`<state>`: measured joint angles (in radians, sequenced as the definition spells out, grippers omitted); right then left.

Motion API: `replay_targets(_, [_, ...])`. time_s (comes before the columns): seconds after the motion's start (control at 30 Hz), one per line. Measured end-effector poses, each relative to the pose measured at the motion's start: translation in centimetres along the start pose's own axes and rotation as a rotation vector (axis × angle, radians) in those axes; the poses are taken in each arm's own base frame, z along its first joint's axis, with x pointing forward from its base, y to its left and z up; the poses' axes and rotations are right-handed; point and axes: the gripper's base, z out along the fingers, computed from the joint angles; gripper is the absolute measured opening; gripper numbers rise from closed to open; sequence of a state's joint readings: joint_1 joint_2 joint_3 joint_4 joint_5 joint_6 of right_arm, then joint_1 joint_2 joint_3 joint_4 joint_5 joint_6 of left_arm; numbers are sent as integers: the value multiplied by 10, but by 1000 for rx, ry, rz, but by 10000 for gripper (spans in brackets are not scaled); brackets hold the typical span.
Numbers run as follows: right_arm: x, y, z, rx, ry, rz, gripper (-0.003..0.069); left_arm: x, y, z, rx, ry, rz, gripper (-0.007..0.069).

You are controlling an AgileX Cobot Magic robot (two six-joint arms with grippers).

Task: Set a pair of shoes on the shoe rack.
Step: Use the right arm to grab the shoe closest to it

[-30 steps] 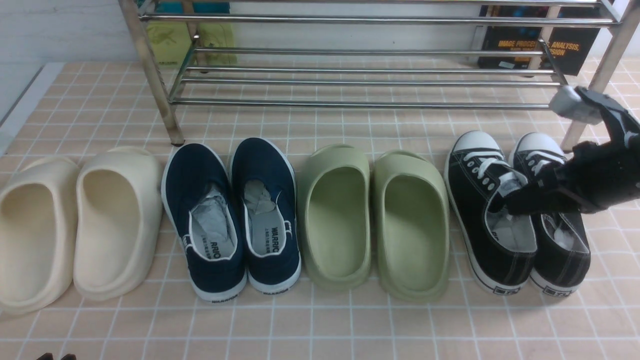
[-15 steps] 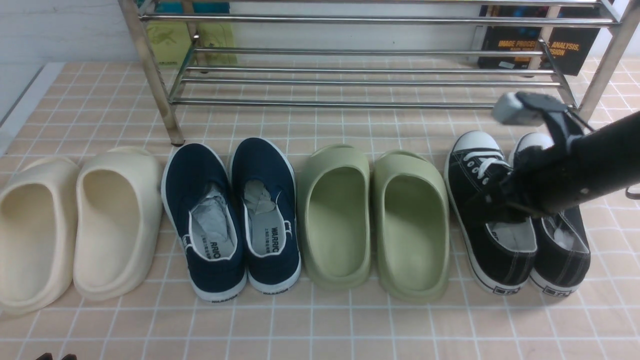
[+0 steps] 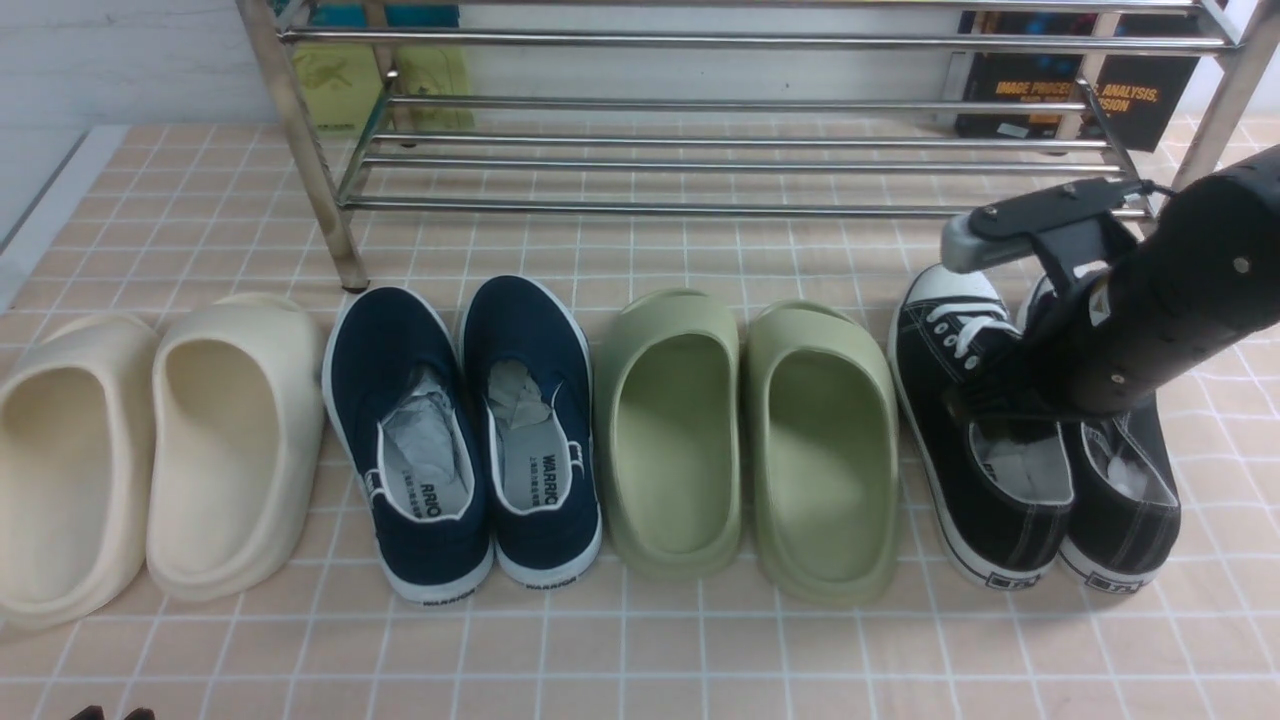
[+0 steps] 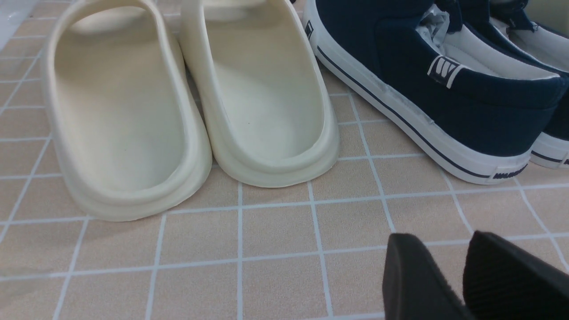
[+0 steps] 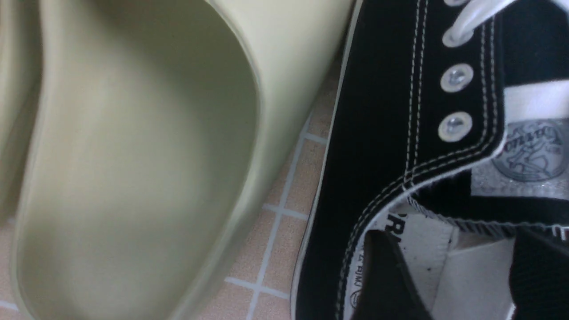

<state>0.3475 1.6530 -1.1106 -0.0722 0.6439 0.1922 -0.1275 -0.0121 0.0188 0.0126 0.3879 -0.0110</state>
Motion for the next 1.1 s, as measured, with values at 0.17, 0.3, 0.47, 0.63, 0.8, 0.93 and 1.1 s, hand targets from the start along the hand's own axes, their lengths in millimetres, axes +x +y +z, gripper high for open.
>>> replay_targets(0.17, [5,6,19,-31,63,61,440,0,0,0,0,0,0,222])
replay_targets(0.3, [5,8,21,-49,70,64,421,0,0,0,0,0,0,222])
replay_targets(0.47, [5,8,27,-55,65,50,279,0,0,0,0,0,0,223])
replay_targets(0.63, [6,10,40,-71,77,64,96,0,0,0,0,0,0,231])
replay_targets(0.8, [5,12,37,-78,74,61,-6,0,0,0,0,0,0,235])
replay_targets(0.93, [5,11,24,-76,76,25,-6,0,0,0,0,0,0,237])
replay_targets(1.1, [1,10,-12,-87,17,3,-6,0,0,0,0,0,0,237])
